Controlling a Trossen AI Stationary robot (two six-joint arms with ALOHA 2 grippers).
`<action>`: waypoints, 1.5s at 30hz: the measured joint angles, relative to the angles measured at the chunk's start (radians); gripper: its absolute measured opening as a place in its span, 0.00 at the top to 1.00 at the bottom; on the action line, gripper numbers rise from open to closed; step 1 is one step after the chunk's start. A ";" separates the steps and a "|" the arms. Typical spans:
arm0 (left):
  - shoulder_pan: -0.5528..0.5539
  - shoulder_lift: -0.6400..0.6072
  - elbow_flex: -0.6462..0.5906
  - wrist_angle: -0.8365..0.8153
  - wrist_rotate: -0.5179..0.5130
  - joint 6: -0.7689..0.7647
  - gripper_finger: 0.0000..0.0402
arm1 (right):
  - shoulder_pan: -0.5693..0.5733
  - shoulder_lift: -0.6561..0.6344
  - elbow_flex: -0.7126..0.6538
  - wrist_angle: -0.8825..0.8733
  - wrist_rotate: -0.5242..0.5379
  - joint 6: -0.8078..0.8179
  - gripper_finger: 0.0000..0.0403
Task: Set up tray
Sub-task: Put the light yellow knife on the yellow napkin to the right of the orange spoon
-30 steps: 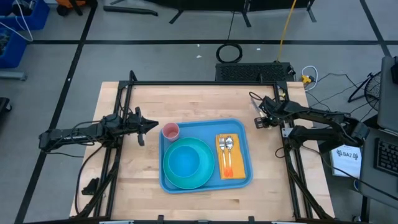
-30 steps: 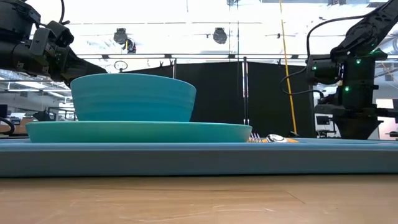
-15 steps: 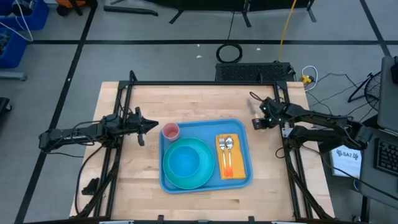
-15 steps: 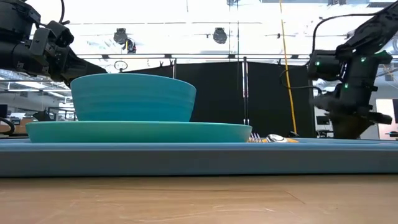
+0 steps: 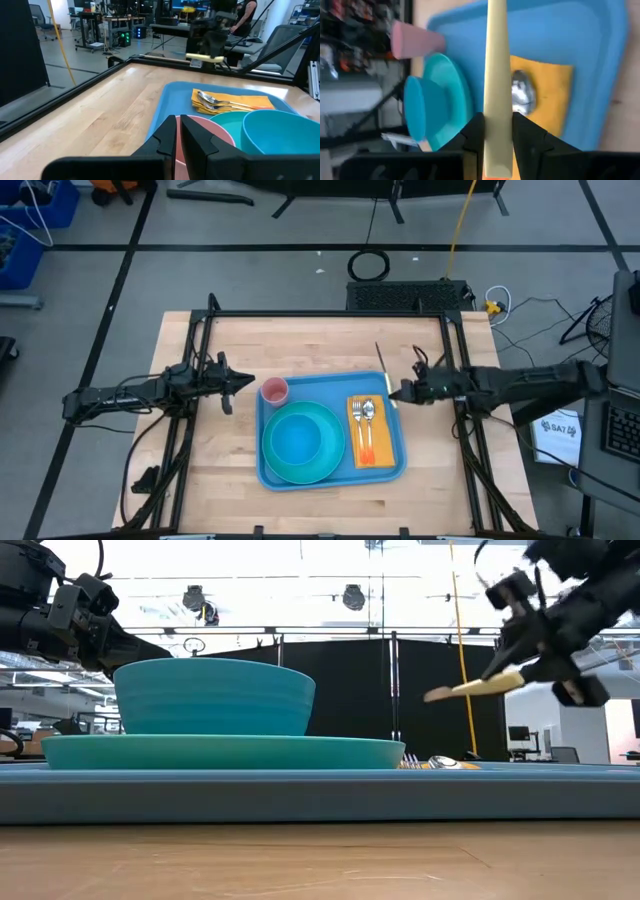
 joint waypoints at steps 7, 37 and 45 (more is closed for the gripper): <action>0.000 0.000 0.000 0.000 0.000 0.000 0.94 | 0.493 0.135 0.002 0.032 0.463 0.410 0.85; 0.000 0.000 0.000 0.000 0.000 0.000 0.94 | 0.752 0.819 0.298 0.012 0.381 0.839 0.85; 0.000 0.000 0.000 0.000 0.000 0.000 0.94 | 0.744 0.819 0.298 0.007 0.454 0.801 0.74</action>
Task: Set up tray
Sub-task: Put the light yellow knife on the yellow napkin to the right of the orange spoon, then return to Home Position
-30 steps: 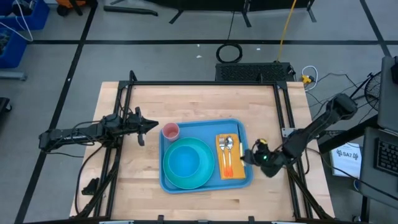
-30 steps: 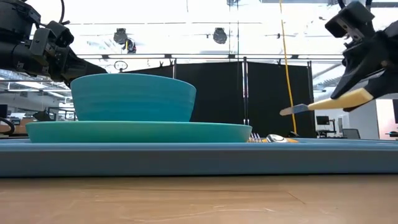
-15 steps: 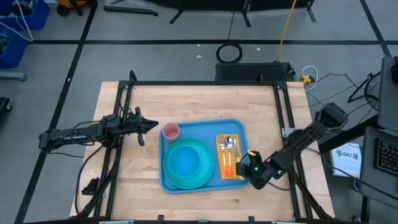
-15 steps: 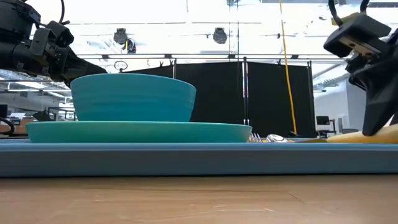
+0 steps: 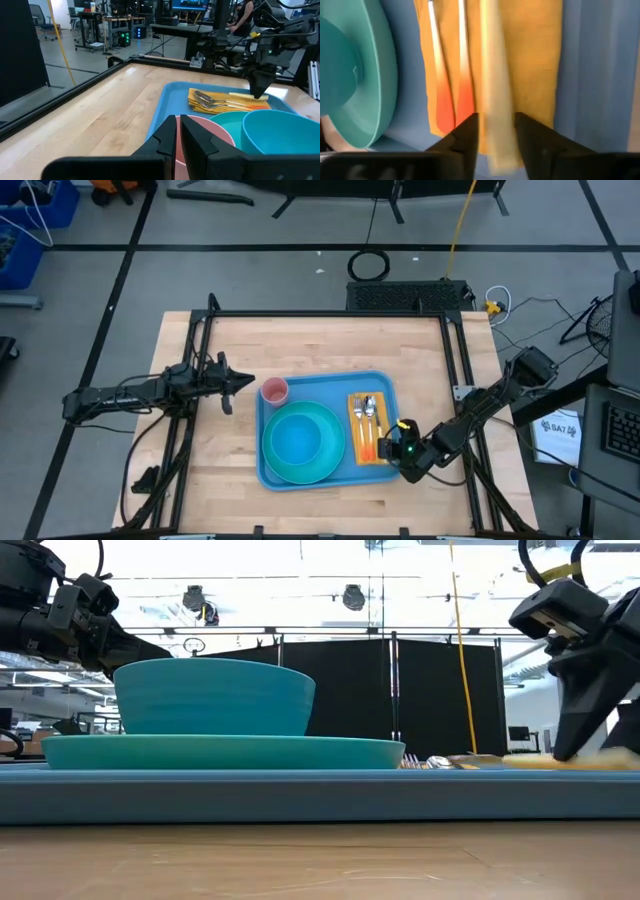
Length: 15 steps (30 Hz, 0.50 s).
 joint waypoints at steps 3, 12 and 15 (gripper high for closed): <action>0.000 0.000 0.000 0.000 0.000 0.000 0.94 | 0.000 0.000 0.000 0.011 0.000 -0.011 0.62; 0.000 0.000 0.000 0.000 0.000 0.000 0.94 | 0.000 -0.019 0.000 0.001 0.007 -0.039 0.50; 0.000 0.000 0.000 0.000 0.000 0.000 0.94 | -0.010 -0.089 0.000 -0.031 0.044 -0.106 0.51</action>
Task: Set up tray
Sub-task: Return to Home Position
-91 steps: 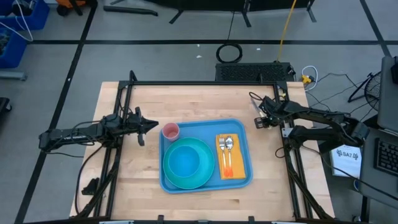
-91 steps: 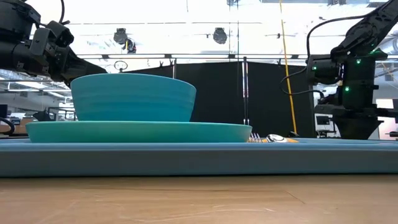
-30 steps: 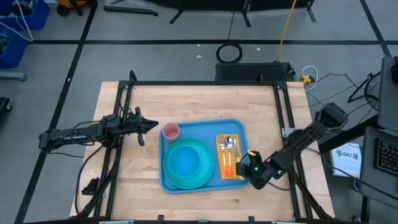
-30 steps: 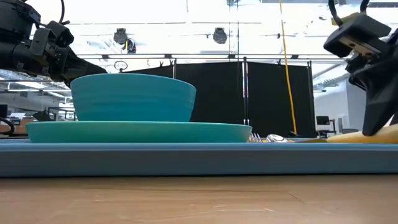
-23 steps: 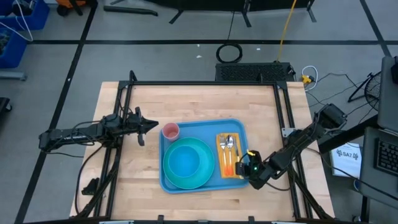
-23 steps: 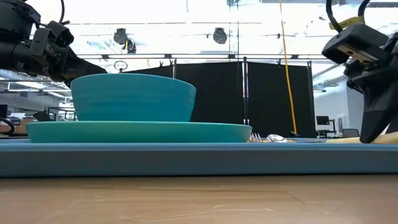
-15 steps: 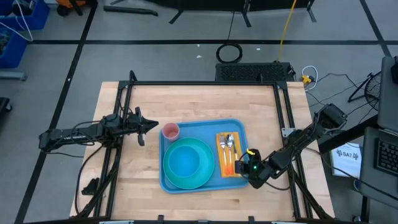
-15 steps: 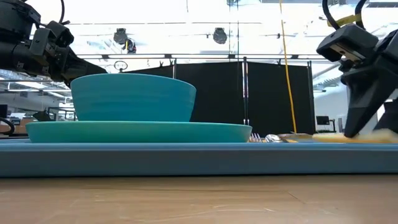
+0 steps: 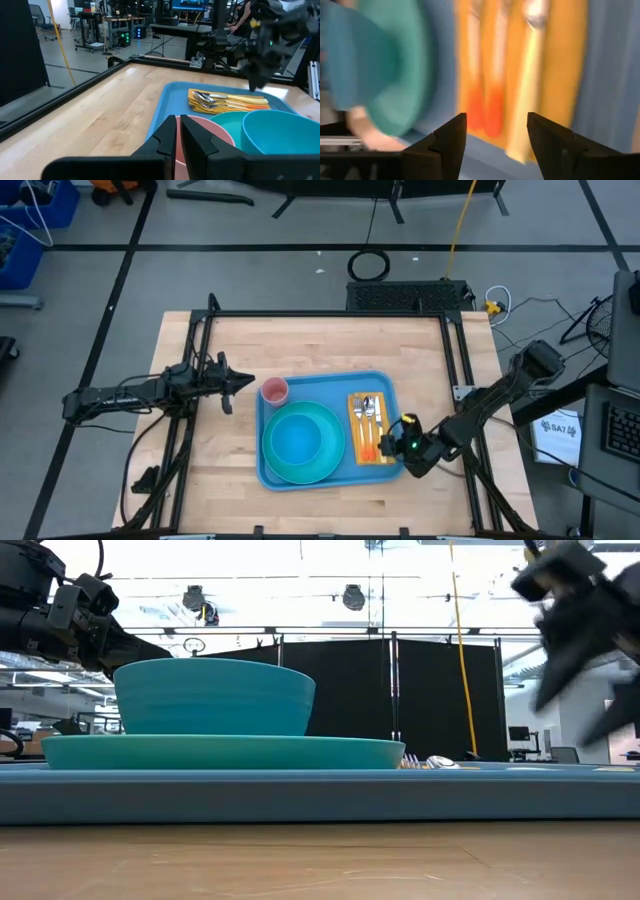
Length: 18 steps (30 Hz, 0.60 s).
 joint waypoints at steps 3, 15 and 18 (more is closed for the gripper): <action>0.000 0.000 0.000 0.000 0.000 0.000 0.94 | -0.020 -0.107 0.000 -0.074 0.094 -0.117 0.52; 0.000 0.000 0.000 0.000 0.000 0.000 0.94 | -0.089 -0.561 -0.031 -0.515 0.705 -0.824 0.53; 0.000 0.000 0.000 0.000 0.000 0.000 0.94 | -0.109 -0.638 -0.101 -0.494 0.867 -0.985 0.54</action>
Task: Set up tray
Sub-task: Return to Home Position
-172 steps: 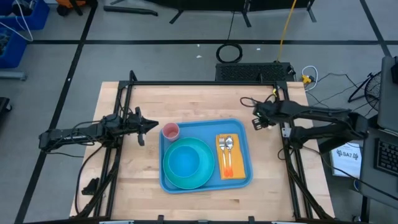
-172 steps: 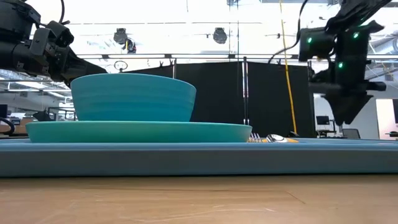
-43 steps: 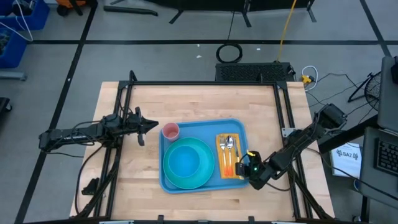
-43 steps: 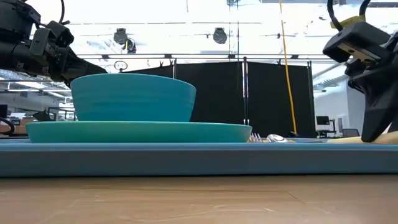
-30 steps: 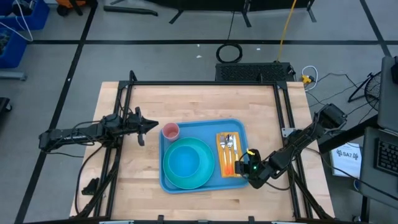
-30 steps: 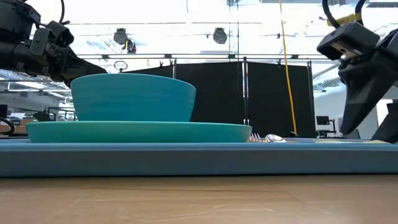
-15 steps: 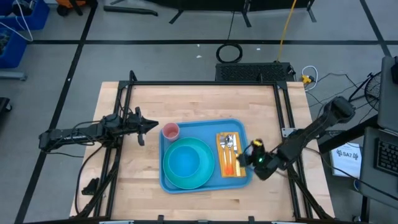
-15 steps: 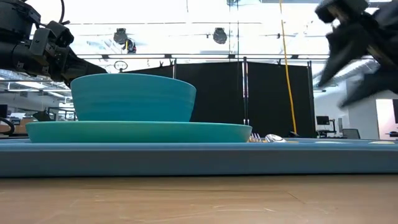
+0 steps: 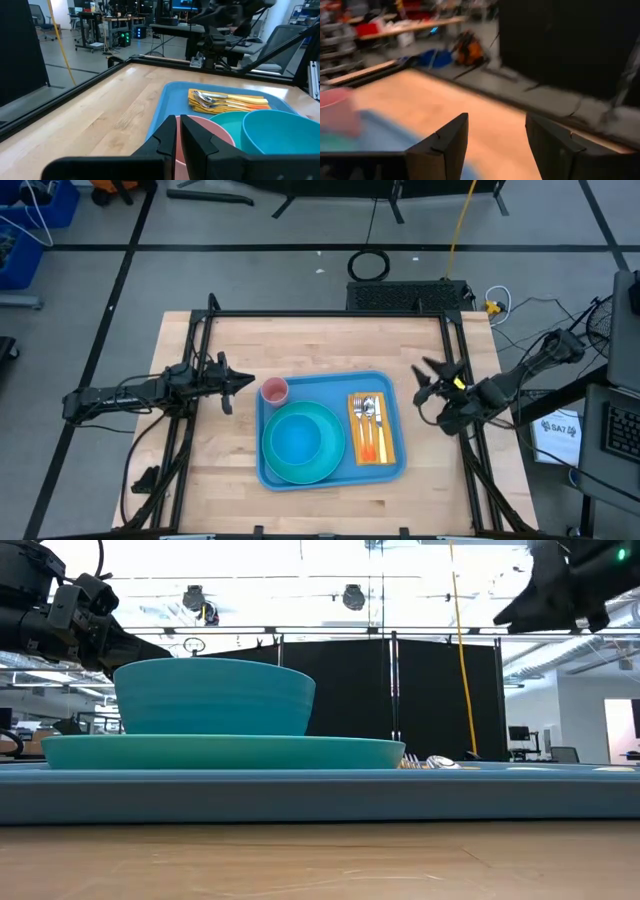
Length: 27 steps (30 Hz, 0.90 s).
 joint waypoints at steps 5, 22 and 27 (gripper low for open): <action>0.000 0.000 0.000 0.000 0.000 0.000 0.94 | -0.065 -0.155 -0.152 0.001 0.086 0.001 0.54; 0.000 0.000 0.000 0.000 0.000 0.000 0.94 | -0.213 -0.575 -0.397 0.546 -0.067 -0.699 0.54; 0.000 0.000 0.000 0.000 0.000 0.000 0.94 | -0.365 -0.615 -0.504 1.012 -0.457 -1.116 0.54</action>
